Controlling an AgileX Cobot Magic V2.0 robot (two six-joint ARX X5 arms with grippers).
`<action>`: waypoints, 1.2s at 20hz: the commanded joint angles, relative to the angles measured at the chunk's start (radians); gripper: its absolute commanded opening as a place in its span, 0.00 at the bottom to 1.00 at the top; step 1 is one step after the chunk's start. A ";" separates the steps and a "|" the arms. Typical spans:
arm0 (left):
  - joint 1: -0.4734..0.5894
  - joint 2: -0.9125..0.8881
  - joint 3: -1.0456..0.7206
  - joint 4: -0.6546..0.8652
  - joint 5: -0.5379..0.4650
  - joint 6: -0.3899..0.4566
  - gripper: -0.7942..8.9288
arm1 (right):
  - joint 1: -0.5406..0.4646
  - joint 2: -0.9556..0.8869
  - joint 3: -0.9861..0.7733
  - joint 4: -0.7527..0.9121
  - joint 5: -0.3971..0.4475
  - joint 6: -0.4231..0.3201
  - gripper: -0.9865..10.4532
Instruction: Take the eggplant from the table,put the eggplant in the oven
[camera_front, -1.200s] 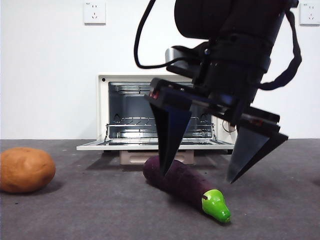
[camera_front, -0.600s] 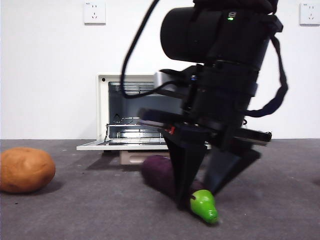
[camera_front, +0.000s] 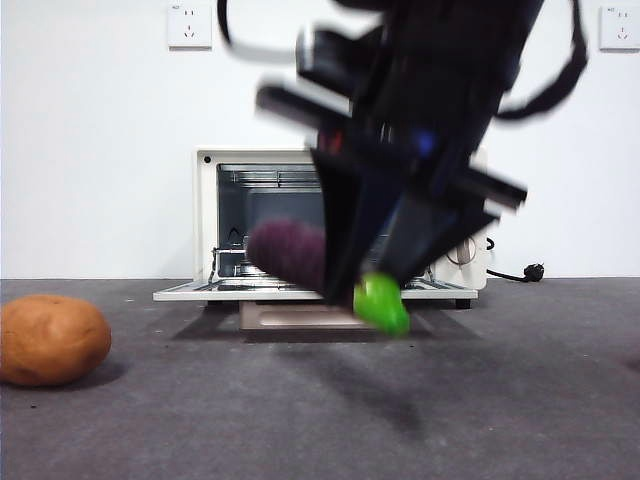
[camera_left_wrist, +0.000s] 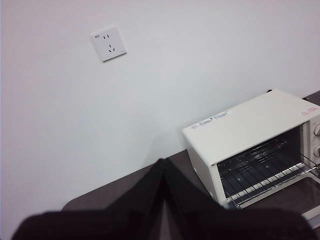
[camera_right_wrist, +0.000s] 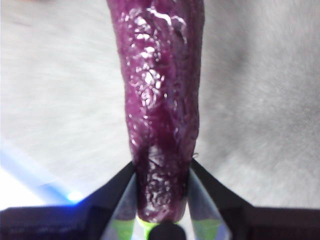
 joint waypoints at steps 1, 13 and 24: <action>0.002 -0.001 -0.004 -0.004 0.000 0.011 0.08 | 0.017 -0.051 0.003 -0.029 -0.013 0.006 0.08; 0.002 -0.001 -0.004 -0.029 0.002 0.010 0.08 | -0.166 -0.075 0.046 0.103 -0.119 -0.005 0.08; -0.001 -0.001 -0.004 -0.044 0.046 0.010 0.08 | -0.390 0.278 0.450 0.047 -0.275 0.003 0.08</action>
